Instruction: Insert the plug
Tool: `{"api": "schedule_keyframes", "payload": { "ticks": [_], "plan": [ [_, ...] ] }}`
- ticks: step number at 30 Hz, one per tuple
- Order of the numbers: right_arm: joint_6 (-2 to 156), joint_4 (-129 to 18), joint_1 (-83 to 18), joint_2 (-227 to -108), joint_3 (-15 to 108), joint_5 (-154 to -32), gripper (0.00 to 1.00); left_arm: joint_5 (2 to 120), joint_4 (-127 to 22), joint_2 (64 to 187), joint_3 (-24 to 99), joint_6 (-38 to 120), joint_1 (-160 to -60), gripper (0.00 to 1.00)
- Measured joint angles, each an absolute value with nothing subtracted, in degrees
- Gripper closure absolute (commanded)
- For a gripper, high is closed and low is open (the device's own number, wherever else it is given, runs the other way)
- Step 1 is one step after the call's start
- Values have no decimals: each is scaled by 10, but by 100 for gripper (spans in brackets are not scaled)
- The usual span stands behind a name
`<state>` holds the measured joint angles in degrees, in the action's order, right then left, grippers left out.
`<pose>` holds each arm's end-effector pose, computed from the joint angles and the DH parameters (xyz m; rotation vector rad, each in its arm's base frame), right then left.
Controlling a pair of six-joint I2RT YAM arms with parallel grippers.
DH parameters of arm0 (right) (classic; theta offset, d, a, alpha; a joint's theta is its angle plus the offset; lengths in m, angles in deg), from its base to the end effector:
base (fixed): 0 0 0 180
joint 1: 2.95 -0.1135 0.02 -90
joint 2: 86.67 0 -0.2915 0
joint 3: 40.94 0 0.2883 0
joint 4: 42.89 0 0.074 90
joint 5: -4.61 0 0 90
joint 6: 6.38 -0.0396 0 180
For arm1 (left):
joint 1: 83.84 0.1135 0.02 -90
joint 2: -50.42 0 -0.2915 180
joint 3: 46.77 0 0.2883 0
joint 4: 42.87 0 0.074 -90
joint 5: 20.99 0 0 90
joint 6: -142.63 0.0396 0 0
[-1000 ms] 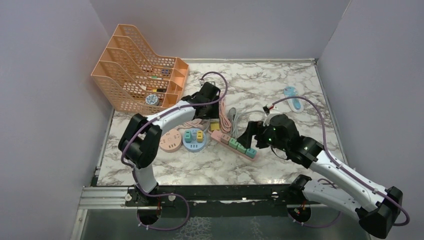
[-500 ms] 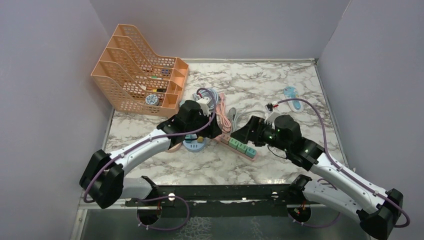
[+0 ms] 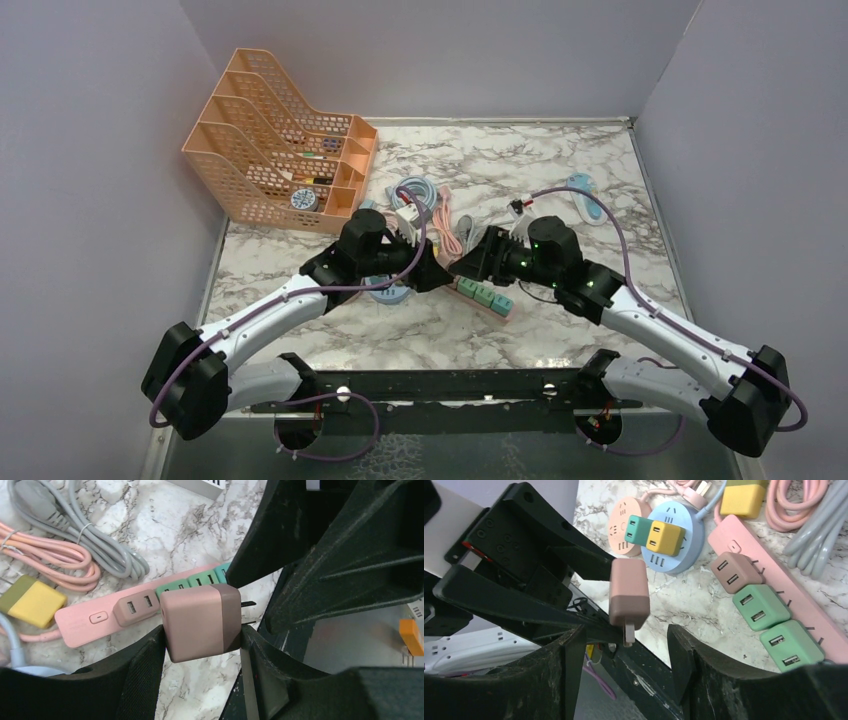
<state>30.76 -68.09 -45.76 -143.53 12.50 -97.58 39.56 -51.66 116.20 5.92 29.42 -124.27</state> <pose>0.1758 0.1742 0.2864 0.0563 2.3048 1.1771 0.2019 -0.1976 0.2736 0.6755 1.9976 -1.2037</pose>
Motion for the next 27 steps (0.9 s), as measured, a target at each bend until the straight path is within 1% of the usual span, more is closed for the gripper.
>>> {"api": "schedule_keyframes", "payload": {
  "ticks": [2, 7, 10, 11, 13, 14, 15, 16, 18, 20, 21, 27],
  "plan": [
    [307, -674, -458, -1434, 125, -981, 44, 380, -513, 1162, 58, 298, -1243, 71],
    [296, -661, -458, -1455, 125, -994, 57, 357, -507, 1157, 53, 305, -1243, 71],
    [290, -652, -458, -1470, 125, -1007, 73, 351, -506, 1152, 50, 308, -1243, 70],
    [290, -648, -458, -1471, 126, -1013, 80, 349, -506, 1151, 49, 308, -1243, 68],
    [292, -644, -458, -1471, 127, -1019, 95, 345, -506, 1151, 48, 307, -1242, 61],
    [293, -643, -456, -1471, 127, -1023, 99, 346, -504, 1151, 48, 308, -1242, 55],
    [296, -642, -456, -1472, 127, -1025, 99, 346, -504, 1150, 48, 307, -1241, 48],
    [300, -642, -455, -1472, 127, -1029, 99, 345, -507, 1149, 48, 305, -1240, 38],
    [308, -639, -455, -1472, 127, -1034, 99, 345, -514, 1146, 49, 303, -1240, 15],
    [318, -629, -456, -1471, 127, -1047, 99, 346, -526, 1141, 54, 303, -1241, 3],
    [326, -623, -457, -1468, 127, -1055, 99, 347, -538, 1138, 61, 301, -1241, 1],
    [380, -599, -458, -1415, 127, -1104, 99, 359, -575, 1060, 94, 273, -1242, 1]
  ]
}}
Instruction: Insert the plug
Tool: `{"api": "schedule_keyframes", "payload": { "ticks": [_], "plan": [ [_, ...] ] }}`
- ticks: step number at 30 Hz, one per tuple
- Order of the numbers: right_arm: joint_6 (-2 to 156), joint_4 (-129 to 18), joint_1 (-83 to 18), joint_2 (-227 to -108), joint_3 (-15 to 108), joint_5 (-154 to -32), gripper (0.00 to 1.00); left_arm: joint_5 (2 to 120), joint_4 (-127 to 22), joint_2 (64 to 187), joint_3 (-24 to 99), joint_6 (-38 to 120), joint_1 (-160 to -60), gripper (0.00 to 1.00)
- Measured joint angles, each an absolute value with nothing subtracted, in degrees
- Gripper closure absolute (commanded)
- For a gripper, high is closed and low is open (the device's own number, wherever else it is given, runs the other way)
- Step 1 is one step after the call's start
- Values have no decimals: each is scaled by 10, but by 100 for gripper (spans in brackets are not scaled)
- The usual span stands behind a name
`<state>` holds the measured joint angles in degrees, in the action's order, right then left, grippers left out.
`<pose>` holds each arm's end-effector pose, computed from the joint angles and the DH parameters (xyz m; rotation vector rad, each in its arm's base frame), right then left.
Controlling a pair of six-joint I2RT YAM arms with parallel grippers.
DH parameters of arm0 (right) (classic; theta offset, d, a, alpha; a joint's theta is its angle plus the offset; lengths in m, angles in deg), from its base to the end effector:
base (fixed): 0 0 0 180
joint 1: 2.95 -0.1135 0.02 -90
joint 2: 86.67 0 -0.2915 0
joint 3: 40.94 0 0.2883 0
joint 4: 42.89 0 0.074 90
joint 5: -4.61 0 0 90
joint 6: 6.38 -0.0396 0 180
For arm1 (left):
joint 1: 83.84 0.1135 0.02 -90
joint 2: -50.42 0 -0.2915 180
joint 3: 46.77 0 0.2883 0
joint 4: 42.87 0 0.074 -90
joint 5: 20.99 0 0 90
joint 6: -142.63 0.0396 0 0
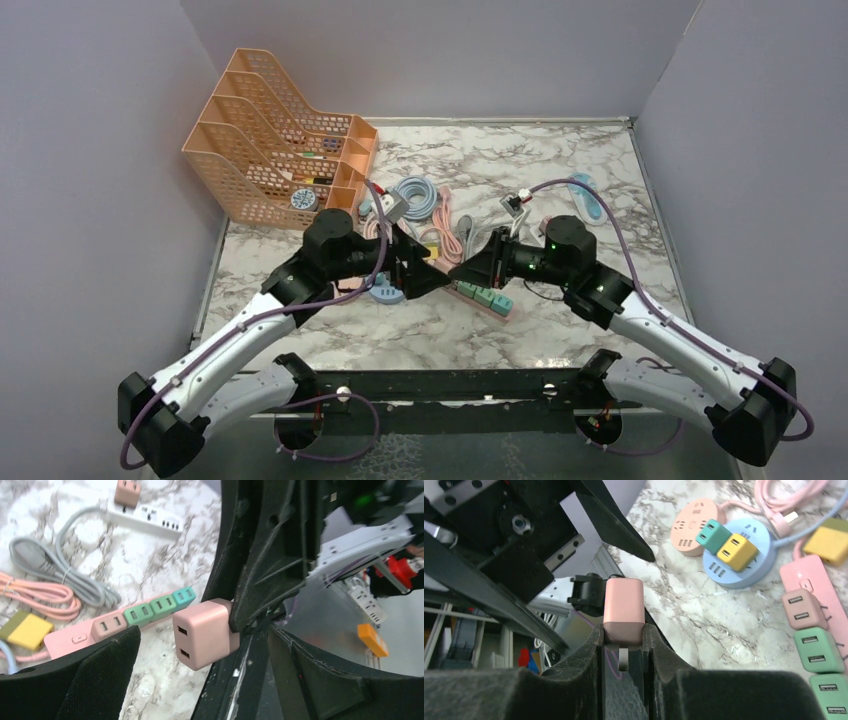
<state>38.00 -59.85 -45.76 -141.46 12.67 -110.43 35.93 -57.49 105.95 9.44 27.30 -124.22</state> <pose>0.1680 0.1785 0.3115 -0.2878 2.1185 1.4026 0.1744 -0.1767 0.3314 0.6983 1.8578 -1.3026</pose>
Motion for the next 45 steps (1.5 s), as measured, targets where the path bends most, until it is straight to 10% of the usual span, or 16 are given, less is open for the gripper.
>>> {"api": "schedule_keyframes", "payload": {
  "ticks": [5, 18, 35, 41, 45],
  "plan": [
    [400, -583, -458, -1370, 125, -1150, 99, 361, -593, 991, 125, 230, -1242, 7],
    [400, -519, -458, -1355, 121, -1267, 99, 264, -659, 997, 147, 72, -1242, 63],
    [398, -483, -459, -1429, 148, -1376, 99, 214, -639, 959, 107, -5, -1242, 63],
    [391, -474, -457, -1460, 149, -1404, 99, 207, -645, 961, 98, 8, -1240, 90],
    [392, -479, -457, -1468, 150, -1409, 73, 212, -662, 967, 99, 28, -1240, 100]
  ]
}}
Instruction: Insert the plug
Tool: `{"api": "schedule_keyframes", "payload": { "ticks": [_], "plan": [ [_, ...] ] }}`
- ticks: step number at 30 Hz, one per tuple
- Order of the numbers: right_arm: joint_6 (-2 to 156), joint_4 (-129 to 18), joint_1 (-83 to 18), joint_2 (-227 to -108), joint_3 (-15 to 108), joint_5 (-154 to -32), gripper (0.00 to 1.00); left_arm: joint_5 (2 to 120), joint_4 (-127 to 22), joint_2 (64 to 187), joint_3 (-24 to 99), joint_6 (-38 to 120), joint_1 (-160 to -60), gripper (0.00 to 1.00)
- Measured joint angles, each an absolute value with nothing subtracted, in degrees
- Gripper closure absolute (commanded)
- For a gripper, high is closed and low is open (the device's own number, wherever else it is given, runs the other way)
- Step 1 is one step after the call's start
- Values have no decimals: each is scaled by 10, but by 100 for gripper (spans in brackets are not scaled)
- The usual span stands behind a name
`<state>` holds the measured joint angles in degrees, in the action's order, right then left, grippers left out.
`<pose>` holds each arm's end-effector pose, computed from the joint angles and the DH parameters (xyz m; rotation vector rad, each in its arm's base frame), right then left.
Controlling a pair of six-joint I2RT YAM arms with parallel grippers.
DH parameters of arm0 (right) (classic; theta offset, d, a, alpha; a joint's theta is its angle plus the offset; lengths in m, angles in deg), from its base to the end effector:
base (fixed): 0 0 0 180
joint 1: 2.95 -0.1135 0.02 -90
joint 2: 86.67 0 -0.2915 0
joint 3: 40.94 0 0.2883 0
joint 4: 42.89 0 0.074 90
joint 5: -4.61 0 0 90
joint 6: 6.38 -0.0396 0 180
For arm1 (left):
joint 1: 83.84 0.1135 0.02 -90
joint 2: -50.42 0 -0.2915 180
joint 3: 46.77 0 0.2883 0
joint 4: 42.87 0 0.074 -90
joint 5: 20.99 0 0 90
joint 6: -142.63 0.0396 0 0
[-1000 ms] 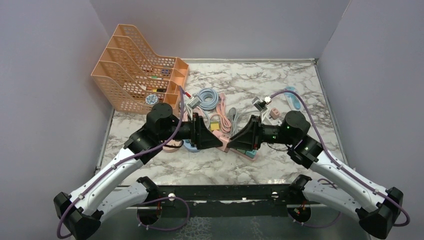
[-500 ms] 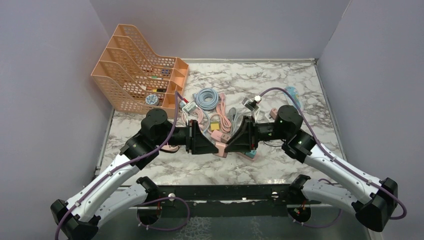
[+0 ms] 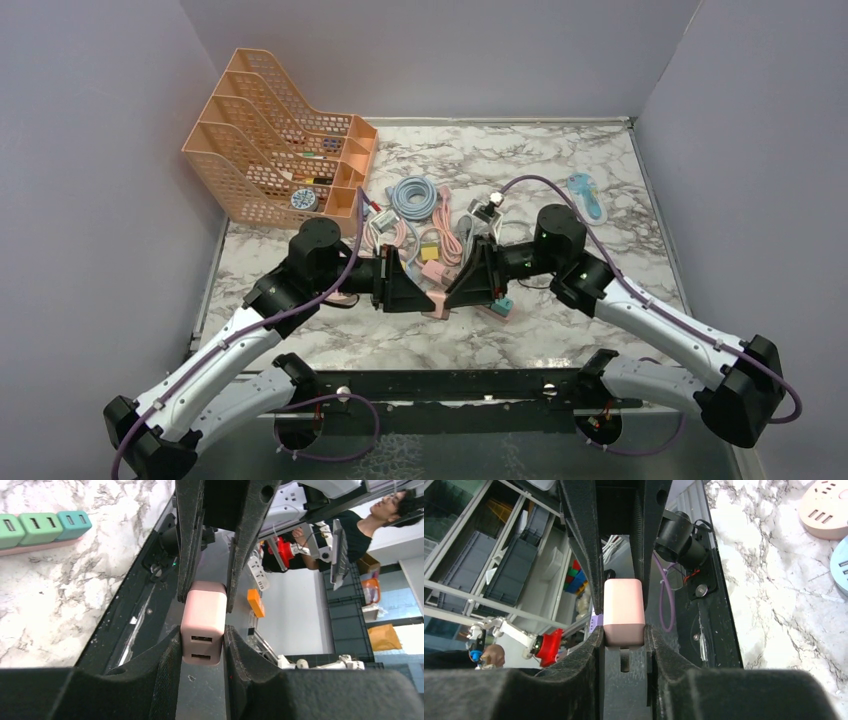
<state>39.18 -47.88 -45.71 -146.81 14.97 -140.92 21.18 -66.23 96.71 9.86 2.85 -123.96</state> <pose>0.1669 0.1988 0.3296 -0.8293 1.9267 1.8530 0.1342 -0.1514 0.3533 0.5406 2.0765 -1.7718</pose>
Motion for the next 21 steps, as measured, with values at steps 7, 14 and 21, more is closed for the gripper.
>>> {"api": "schedule_keyframes", "payload": {
  "ticks": [7, 14, 21],
  "plan": [
    [419, -529, -458, -1457, 149, -1320, 33, 307, -751, 981, 132, 92, -1242, 100],
    [432, -637, -458, -1373, 143, -1141, 32, 527, -904, 996, 174, 167, -1240, 100],
    [414, -733, -458, -1315, 127, -1021, 33, 759, -1020, 1029, 196, 178, -1215, 100]
  ]
}}
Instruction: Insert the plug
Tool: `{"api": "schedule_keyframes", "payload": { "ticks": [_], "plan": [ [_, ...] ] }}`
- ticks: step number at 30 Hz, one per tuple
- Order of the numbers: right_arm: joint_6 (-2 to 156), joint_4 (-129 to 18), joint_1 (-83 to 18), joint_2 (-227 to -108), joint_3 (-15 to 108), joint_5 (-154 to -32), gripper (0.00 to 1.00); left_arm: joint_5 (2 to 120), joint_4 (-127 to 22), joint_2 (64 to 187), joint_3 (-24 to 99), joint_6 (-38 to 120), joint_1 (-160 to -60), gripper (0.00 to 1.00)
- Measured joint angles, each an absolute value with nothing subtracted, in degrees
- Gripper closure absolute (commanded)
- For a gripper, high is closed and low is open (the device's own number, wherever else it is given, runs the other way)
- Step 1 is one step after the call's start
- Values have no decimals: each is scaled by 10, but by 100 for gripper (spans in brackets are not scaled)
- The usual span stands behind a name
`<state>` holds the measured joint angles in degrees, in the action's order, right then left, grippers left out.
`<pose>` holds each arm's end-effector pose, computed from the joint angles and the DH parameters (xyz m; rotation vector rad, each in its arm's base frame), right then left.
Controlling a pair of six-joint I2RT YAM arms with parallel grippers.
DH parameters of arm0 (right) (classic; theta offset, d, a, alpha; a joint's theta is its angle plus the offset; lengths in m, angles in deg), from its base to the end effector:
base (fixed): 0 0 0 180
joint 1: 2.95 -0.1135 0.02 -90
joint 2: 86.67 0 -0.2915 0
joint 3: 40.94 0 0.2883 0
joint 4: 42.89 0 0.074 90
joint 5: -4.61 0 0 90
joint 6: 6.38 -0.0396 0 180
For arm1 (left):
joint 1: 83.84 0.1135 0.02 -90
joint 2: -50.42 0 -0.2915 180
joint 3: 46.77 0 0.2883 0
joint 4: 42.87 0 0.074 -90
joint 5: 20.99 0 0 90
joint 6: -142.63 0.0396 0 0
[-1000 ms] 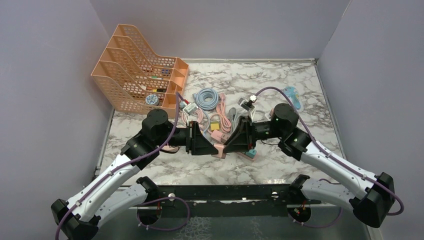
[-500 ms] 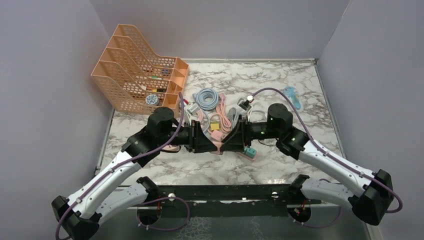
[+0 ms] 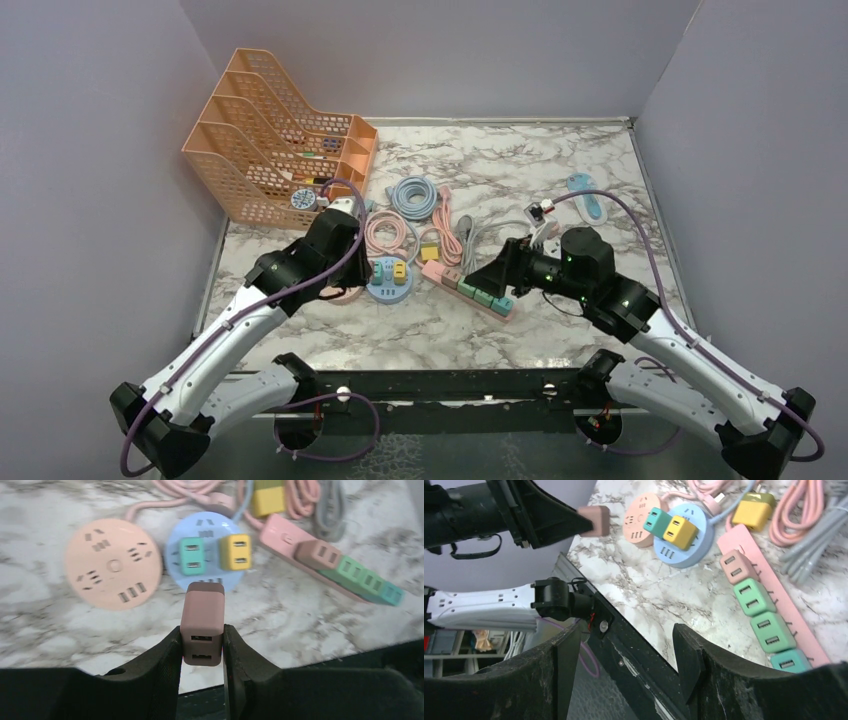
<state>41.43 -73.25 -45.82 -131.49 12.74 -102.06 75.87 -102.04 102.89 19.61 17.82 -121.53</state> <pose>0.1405 0.1459 0.3224 -0.2261 2.1385 1.2159 0.1628 -0.1198 0.3335 0.0011 2.4044 -0.4688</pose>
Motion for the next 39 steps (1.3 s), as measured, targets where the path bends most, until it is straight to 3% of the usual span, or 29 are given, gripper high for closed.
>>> {"api": "schedule_keyframes", "payload": {
  "ticks": [5, 9, 21, 28, 39],
  "plan": [
    [400, -772, -458, -1305, 126, -991, 33, 867, -1081, 1081, 247, 182, -1165, 100],
    [393, -785, -458, -1309, 122, -990, 34, 888, -1086, 1126, 263, 198, -1107, 100],
    [370, -799, -458, -1309, 96, -990, 35, 782, -1047, 1235, 213, 239, -945, 100],
    [364, -847, -458, -1282, 91, -981, 36, 734, -1033, 1238, 197, 243, -926, 100],
    [339, -996, -459, -1219, 161, -839, 36, 721, -1028, 1242, 184, 238, -922, 100]
  ]
}}
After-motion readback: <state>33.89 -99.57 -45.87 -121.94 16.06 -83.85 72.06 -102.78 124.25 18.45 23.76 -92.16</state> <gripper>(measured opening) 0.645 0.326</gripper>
